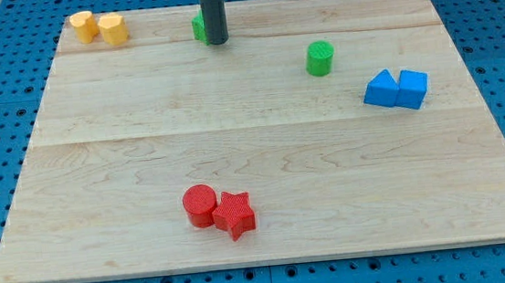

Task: Push the green star to the yellow hexagon

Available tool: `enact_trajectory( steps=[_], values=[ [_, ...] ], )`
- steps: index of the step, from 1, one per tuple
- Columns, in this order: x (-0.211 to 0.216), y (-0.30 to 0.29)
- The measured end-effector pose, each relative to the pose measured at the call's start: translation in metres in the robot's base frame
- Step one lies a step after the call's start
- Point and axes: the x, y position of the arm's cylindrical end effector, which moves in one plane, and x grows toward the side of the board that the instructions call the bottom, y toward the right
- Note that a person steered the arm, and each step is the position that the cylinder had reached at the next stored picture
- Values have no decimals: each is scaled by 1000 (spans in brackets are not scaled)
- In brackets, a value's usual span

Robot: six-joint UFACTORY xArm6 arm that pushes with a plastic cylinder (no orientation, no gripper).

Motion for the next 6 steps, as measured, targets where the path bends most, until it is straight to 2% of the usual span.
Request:
enact_trajectory(
  steps=[1,2,3,5,6],
  values=[
    [-6,39],
    [-8,38],
    [-10,-2],
    [-35,15],
    [-37,-31]
  ],
)
